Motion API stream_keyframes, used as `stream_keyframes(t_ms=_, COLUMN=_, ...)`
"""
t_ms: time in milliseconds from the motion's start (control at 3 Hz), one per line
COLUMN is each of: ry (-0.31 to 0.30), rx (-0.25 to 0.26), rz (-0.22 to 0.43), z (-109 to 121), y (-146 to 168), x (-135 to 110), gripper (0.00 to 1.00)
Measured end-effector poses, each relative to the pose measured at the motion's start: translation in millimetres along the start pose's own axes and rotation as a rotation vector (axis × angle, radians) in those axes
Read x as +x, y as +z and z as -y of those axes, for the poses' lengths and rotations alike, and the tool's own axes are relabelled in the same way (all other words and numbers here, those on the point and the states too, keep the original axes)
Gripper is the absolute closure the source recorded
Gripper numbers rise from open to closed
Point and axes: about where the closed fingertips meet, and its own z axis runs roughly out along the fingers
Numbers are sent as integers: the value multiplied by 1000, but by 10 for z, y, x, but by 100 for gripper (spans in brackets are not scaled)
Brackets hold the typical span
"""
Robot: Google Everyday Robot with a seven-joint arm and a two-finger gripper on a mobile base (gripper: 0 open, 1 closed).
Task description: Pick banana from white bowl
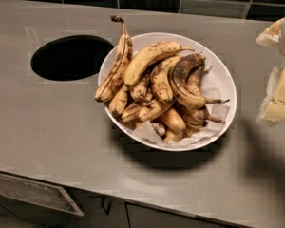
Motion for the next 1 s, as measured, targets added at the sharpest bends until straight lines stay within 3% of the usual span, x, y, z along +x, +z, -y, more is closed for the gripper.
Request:
stream_keyframes(t_ms=333, ry=0, rx=0, rz=0, z=0, y=0, x=-1, gripper=0)
stream_keyframes(t_ms=667, ry=-104, rx=2, rz=22, z=-48, y=-82, x=-342, gripper=0)
stream_keyframes(t_ms=1000, ry=-253, rx=0, rz=64, z=-89, y=-185, x=-890, gripper=0)
